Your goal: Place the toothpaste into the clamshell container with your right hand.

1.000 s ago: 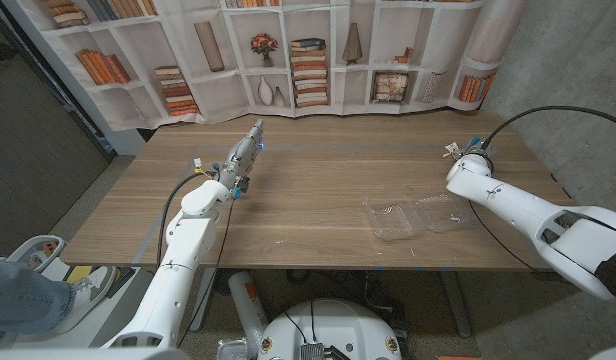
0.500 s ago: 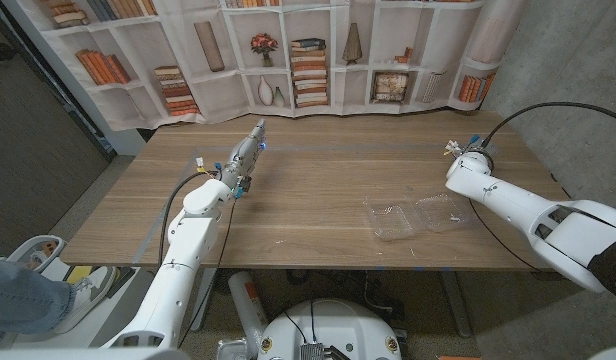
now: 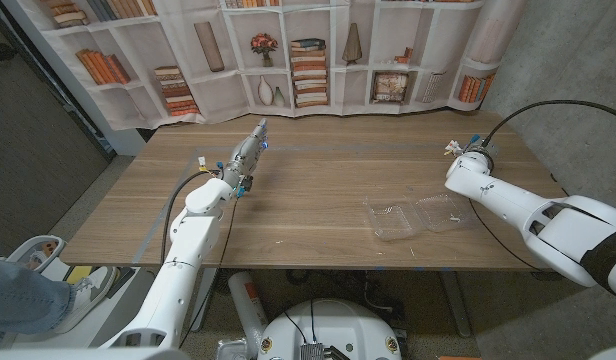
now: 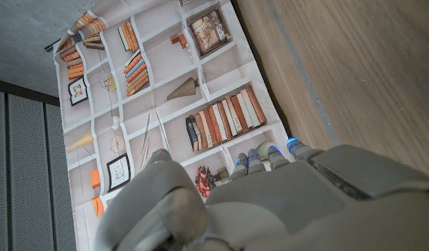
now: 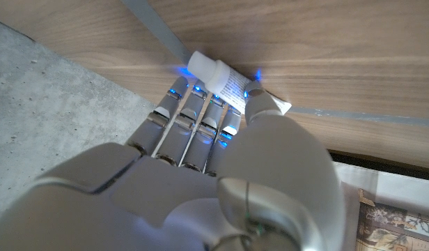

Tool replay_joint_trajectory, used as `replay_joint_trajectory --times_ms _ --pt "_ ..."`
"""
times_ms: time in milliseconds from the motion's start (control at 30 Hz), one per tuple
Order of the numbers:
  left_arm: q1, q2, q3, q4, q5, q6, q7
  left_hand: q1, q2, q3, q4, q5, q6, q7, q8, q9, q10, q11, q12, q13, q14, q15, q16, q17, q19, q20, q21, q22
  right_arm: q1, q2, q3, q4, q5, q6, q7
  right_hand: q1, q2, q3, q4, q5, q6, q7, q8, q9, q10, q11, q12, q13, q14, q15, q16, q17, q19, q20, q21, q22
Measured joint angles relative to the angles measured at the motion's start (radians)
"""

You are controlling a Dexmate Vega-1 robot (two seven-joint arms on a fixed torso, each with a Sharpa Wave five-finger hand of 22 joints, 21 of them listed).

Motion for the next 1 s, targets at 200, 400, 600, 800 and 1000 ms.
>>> replay_joint_trajectory --times_ms 200,400,600,800,1000 --pt "-0.008 -0.003 0.001 0.014 0.000 -0.006 -0.004 0.004 0.004 0.000 0.000 0.000 0.000 0.000 0.000 0.000 0.000 0.000 0.000 0.000 0.000 0.000 0.000 0.000 0.000 0.000 -0.003 0.000 -0.002 -0.001 -0.001 -0.005 0.000 0.002 -0.012 0.005 0.005 0.000 0.000 0.000 0.002 0.002 0.003 0.004 0.001 -0.001 0.000 0.000 0.006 -0.002 0.000 -0.003 0.004 -0.004 0.000 0.000" --pt "-0.013 -0.004 0.001 0.021 0.000 -0.011 -0.010 0.004 0.004 -0.003 -0.003 0.000 0.000 0.000 0.000 0.000 0.000 0.000 0.000 0.000 0.000 0.000 0.000 0.000 0.000 0.000 -0.003 0.000 -0.013 -0.014 0.003 -0.038 0.000 0.001 -0.016 0.005 0.005 -0.003 0.003 0.000 0.001 0.001 -0.001 0.004 0.004 0.002 0.000 0.000 0.007 -0.004 -0.001 -0.005 0.004 -0.004 0.000 0.000" --pt "-0.032 -0.006 0.003 0.048 0.000 -0.018 -0.018 0.004 0.004 -0.004 -0.004 0.000 0.000 0.000 0.000 0.000 0.000 0.000 0.000 0.000 0.000 0.000 0.000 0.000 0.000 0.000 -0.007 0.000 -0.034 -0.041 0.019 -0.105 0.001 -0.014 -0.034 0.005 0.005 -0.003 0.003 -0.008 -0.002 -0.002 -0.004 0.004 0.007 0.000 -0.008 0.000 0.007 -0.003 -0.001 -0.005 0.004 -0.004 0.000 0.000" --pt "-0.042 -0.006 0.003 0.058 0.000 -0.020 -0.021 0.004 0.004 -0.004 -0.004 0.000 0.000 0.000 0.000 0.001 0.000 0.000 0.000 0.000 0.000 0.000 0.000 0.000 0.000 0.000 -0.007 0.005 -0.044 -0.053 0.027 -0.133 0.001 -0.019 -0.049 0.005 0.005 -0.003 0.003 -0.008 -0.010 -0.009 -0.013 0.004 0.041 0.003 -0.012 0.000 0.007 -0.004 -0.008 -0.007 0.004 -0.004 0.000 0.000" --pt "-0.052 -0.006 0.004 0.066 0.001 -0.025 -0.030 0.004 0.004 -0.004 -0.004 -0.004 0.000 0.000 0.000 0.005 0.000 0.000 0.000 0.000 0.000 0.000 0.000 0.000 0.000 0.000 -0.007 0.005 -0.082 -0.092 0.057 -0.224 0.003 -0.016 -0.057 0.005 0.005 -0.002 0.005 -0.011 -0.017 -0.009 -0.014 0.004 0.082 -0.036 -0.020 0.009 0.007 -0.004 -0.013 -0.006 0.003 -0.004 0.000 0.000"
